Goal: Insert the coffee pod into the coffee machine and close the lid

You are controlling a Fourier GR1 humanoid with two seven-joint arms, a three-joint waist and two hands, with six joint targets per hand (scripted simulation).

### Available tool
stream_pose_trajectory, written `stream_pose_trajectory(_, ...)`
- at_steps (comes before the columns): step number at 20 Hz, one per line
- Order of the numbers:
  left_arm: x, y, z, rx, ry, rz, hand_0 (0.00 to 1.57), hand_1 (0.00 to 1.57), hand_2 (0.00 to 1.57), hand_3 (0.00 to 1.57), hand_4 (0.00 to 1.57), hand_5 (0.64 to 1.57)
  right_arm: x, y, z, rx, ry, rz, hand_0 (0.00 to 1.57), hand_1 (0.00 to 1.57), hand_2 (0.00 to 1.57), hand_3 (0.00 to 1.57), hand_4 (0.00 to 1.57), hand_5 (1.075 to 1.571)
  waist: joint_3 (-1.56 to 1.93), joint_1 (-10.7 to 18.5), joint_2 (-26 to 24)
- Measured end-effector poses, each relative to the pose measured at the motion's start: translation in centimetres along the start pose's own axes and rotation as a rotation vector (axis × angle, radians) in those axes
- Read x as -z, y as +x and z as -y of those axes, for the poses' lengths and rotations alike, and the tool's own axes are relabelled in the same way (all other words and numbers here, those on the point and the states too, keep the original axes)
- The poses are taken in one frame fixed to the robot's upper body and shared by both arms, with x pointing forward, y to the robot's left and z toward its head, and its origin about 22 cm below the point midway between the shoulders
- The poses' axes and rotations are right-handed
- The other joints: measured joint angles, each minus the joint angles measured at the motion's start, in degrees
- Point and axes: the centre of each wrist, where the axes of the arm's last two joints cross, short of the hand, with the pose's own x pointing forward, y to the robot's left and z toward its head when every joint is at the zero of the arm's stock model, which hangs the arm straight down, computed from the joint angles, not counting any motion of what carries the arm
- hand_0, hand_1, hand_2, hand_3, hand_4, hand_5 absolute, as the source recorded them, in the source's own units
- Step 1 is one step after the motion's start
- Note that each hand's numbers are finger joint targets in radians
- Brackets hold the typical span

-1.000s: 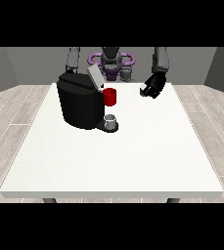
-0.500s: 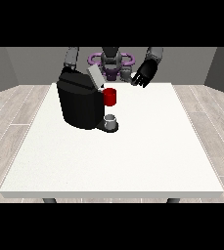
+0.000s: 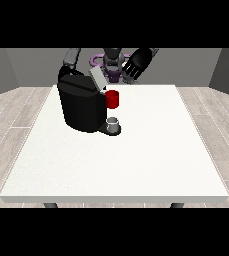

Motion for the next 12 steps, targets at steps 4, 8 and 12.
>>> stream_pose_trajectory(4,-0.3,0.9,-3.3,-0.015,0.051,-0.004,1.17,1.17,1.25,1.27,0.48,1.571,0.3,1.2,-0.1,0.006,0.0,0.04,0.0,0.0,0.0,0.0,0.0,1.571,0.0,-2.3,1.8)
stream_pose_trajectory(8,-0.6,2.0,-5.8,0.011,0.111,-0.004,1.25,1.25,1.3,1.25,0.48,1.571,1.5,3.8,0.2,0.0,-0.008,0.098,0.0,0.0,0.0,0.0,0.27,1.571,0.0,-4.3,5.0)
stream_pose_trajectory(12,-1.0,2.6,-7.5,0.027,0.148,0.0,1.27,1.27,1.3,1.26,0.47,1.571,2.0,5.2,0.5,0.011,-0.017,0.129,0.0,0.0,0.0,0.0,0.0,1.571,0.0,-5.3,7.2)
